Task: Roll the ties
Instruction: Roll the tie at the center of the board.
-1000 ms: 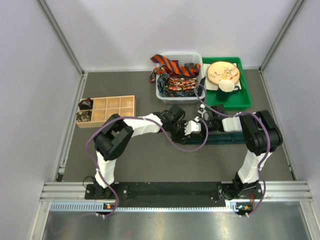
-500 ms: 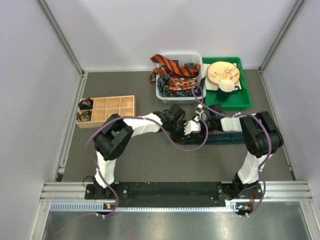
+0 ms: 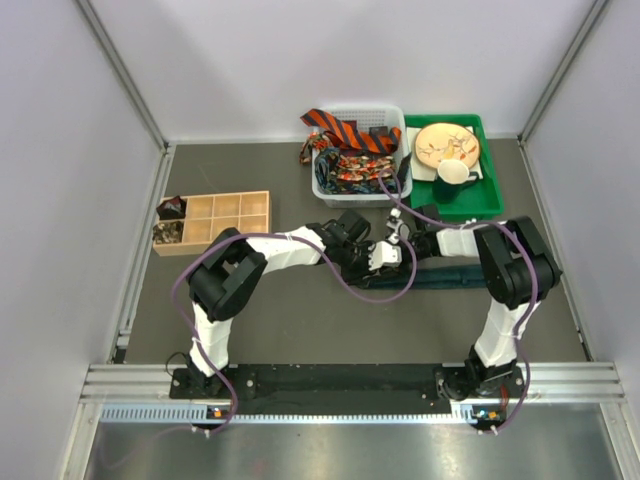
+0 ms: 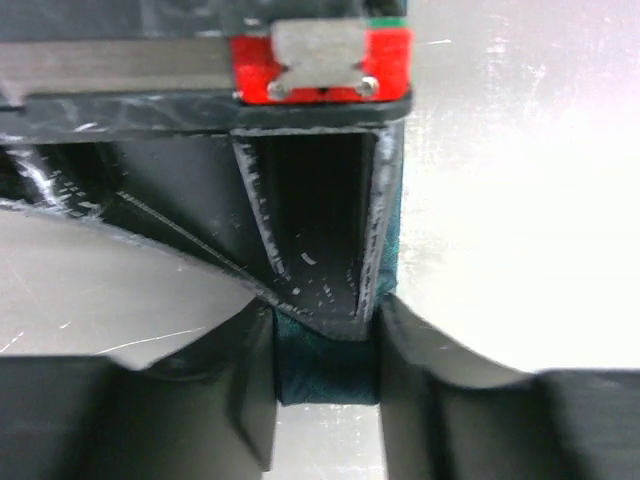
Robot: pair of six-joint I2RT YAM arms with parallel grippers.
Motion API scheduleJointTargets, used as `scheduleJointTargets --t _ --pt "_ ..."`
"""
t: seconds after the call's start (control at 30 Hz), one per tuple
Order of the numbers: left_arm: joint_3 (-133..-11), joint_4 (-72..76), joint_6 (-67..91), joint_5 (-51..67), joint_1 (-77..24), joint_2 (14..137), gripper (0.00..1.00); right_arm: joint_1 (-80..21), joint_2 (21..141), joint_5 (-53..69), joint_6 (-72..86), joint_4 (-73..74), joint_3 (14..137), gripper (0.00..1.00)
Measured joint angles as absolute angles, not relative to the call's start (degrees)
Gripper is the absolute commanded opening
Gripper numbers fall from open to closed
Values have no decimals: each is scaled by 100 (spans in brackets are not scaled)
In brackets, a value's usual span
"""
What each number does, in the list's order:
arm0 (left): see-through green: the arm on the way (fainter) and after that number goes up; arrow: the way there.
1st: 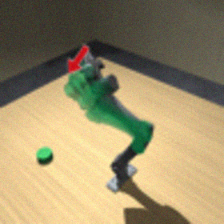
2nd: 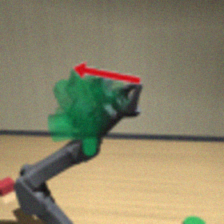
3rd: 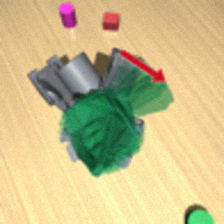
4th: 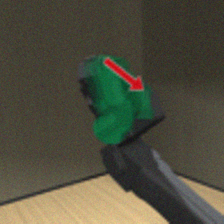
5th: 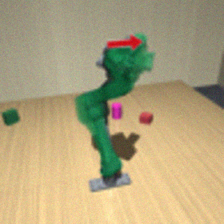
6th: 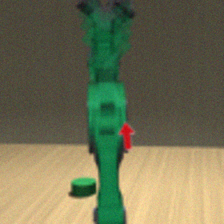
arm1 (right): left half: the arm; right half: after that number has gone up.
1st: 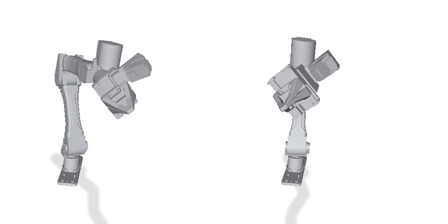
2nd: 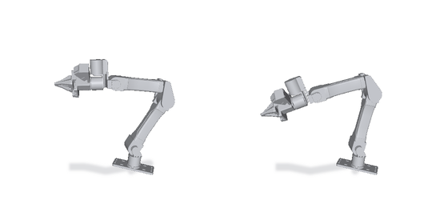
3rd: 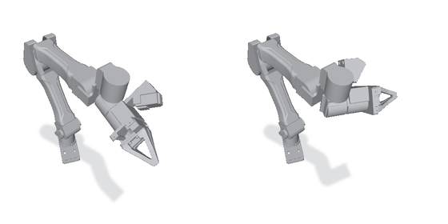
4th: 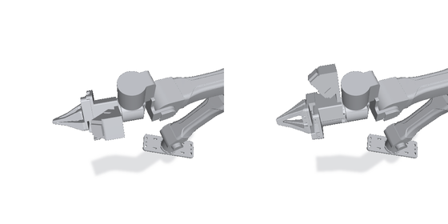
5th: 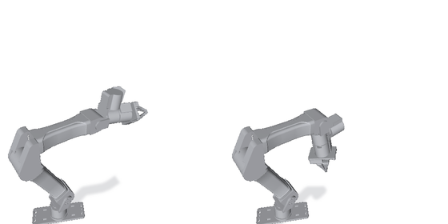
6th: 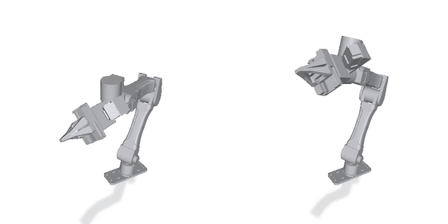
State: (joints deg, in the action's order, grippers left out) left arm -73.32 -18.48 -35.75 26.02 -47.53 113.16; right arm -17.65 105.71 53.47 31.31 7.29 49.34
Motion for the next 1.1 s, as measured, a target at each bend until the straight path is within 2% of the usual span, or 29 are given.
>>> scheduleJointTargets --t 0.07,0.1,0.17,0.2,0.53,0.7,0.83,1.0,1.1 --pt "-7332 -1822 -3564 2582 -4751 11316 62 -1747 10606 5354 3020 805 4963 0" --pt "-7330 -1778 -3544 2567 -4737 11316 76 -1739 10626 5367 2976 832 4963 0" --pt "-7260 -1623 -3465 2615 -4674 11301 87 -1706 10659 5406 2899 860 4963 0" --pt "-7177 -1492 -3439 2665 -4615 11271 99 -1678 10672 5419 2856 884 4960 0" --pt "-5802 -469 -2801 3336 -4016 9929 99 -1544 10753 5524 2539 1052 4960 0" --pt "-5365 749 -2250 3736 -4053 9041 99 -1544 10770 5527 2403 1127 5006 0" --pt "-5690 716 -1977 4283 -4034 9592 99 -1487 10875 5607 2290 1286 5111 0" --pt "-4473 2574 -1640 4436 -3868 9981 99 -1415 11054 5754 1999 1590 5321 0" --pt "-4305 3479 -1483 4480 -3885 10530 99 -1396 11128 5808 1850 1739 5408 0"
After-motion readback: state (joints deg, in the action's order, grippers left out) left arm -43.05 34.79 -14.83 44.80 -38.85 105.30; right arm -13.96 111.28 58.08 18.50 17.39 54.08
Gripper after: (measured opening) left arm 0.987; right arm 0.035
